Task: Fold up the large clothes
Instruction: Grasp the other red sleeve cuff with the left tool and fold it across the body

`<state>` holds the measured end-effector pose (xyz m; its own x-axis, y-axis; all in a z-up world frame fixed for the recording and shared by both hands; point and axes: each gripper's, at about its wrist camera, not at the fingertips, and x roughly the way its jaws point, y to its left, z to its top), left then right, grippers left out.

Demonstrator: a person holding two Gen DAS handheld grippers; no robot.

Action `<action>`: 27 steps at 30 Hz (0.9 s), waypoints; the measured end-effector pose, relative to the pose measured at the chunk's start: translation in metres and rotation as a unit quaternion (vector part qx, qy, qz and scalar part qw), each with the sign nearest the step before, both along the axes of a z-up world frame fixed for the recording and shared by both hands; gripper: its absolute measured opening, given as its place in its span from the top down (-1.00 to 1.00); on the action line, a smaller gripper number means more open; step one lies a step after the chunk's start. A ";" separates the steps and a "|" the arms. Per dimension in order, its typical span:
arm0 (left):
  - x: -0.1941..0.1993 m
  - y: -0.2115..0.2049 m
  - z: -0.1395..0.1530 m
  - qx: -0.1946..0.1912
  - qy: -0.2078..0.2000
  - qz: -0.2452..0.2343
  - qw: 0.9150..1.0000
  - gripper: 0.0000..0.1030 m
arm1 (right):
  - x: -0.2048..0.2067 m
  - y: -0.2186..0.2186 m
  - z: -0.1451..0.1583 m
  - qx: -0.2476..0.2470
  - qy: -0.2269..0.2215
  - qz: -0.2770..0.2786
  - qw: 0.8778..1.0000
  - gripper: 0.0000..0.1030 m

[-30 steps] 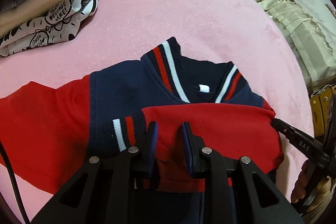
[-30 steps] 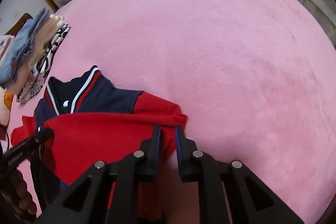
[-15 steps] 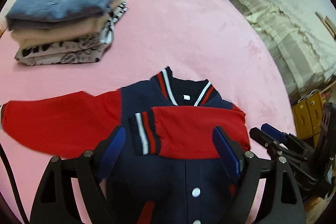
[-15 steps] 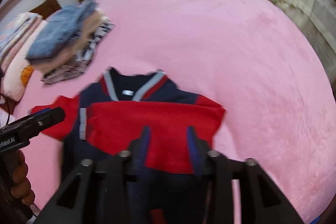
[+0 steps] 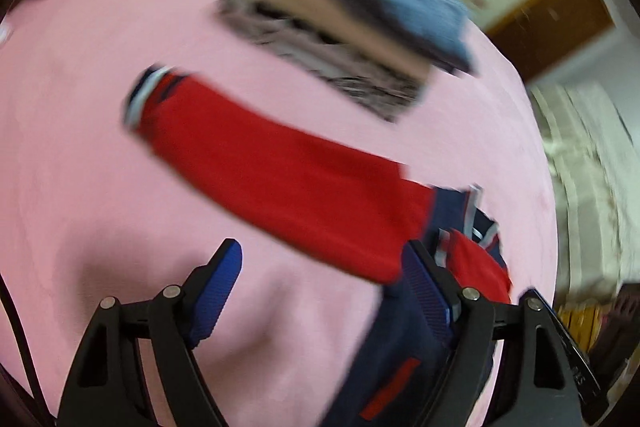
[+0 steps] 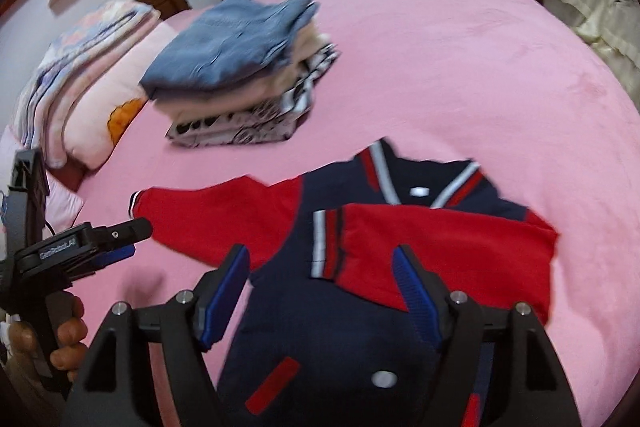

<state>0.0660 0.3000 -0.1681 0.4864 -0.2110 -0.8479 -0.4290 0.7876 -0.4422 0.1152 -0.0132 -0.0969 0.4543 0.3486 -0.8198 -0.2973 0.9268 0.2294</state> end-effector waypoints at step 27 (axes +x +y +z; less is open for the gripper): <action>0.056 -0.010 0.038 0.097 -0.127 -0.034 0.987 0.90 | -0.003 0.011 -0.041 0.007 0.045 -0.040 0.998 -0.29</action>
<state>0.1225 0.2899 -0.1301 0.6793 -0.0965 -0.7275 -0.2672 0.8907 -0.3677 0.1120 -0.0018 -0.1383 0.4059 0.3260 -0.8538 -0.2002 0.9432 0.2650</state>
